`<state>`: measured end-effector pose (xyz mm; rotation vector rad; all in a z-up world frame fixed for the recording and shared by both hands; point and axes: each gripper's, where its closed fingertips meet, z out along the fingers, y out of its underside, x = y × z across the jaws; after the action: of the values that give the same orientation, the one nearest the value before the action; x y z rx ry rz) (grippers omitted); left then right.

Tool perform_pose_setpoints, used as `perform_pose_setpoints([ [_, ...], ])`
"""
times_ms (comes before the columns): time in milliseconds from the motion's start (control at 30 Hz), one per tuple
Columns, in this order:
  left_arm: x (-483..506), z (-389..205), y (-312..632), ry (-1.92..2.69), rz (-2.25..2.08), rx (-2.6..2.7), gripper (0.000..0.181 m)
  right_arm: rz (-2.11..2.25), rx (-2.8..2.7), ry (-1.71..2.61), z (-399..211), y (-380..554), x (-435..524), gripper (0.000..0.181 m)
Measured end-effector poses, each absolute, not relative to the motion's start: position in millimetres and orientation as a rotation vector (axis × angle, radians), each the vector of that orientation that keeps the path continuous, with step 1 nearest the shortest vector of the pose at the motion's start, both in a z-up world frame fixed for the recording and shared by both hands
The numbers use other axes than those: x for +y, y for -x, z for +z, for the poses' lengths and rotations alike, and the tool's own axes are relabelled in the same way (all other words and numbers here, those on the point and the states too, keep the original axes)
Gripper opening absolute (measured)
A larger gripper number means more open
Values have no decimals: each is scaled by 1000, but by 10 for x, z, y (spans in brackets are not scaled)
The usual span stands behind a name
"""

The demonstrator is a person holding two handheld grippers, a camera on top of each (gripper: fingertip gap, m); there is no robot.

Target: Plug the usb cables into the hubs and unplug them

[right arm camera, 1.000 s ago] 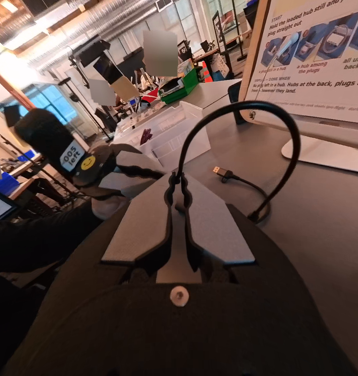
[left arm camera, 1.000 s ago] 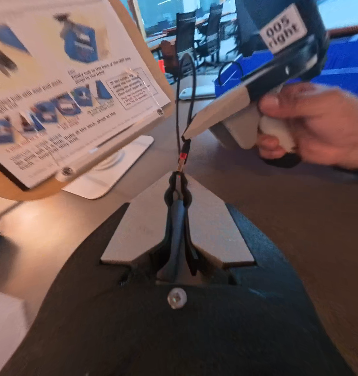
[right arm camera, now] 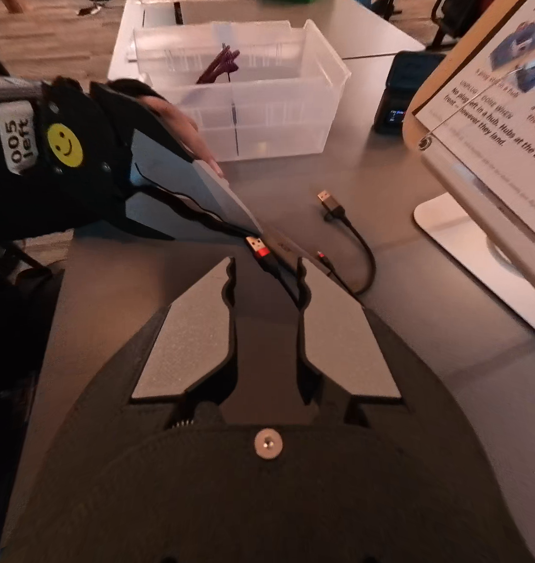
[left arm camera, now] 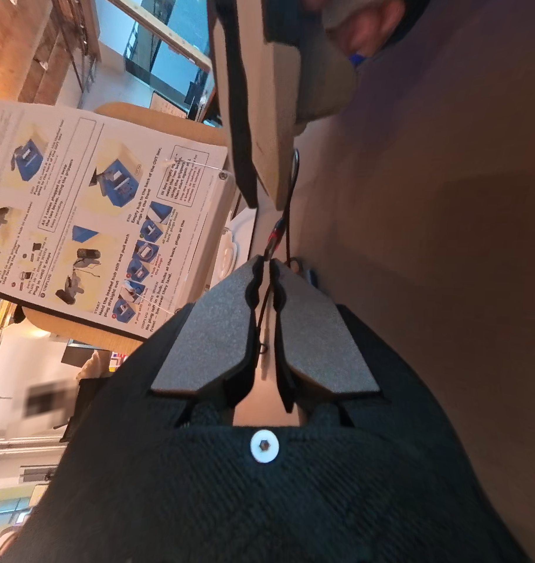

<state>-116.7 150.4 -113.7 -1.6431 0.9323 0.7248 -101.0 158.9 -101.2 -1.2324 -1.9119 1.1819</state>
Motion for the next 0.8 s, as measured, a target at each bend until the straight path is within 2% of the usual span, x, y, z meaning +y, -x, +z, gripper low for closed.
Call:
perform_pose_setpoints([
  [233,1389,-1141,952,1539,710,1061,2,1331,-2072,1136,-1184,889,1440,42],
  [467,1213,-1177,786,1430,753,1184,1,1525,-2213,1064,-1269,706,1238,31],
  [567,1192,-1181,773,1427,736,1188,1,1498,-2263,1087,-1376,716,1219,11],
  [800,1298,-1386,1000,1581,743,1141,0,1357,-2231,1189,-1473,836,1359,8],
])
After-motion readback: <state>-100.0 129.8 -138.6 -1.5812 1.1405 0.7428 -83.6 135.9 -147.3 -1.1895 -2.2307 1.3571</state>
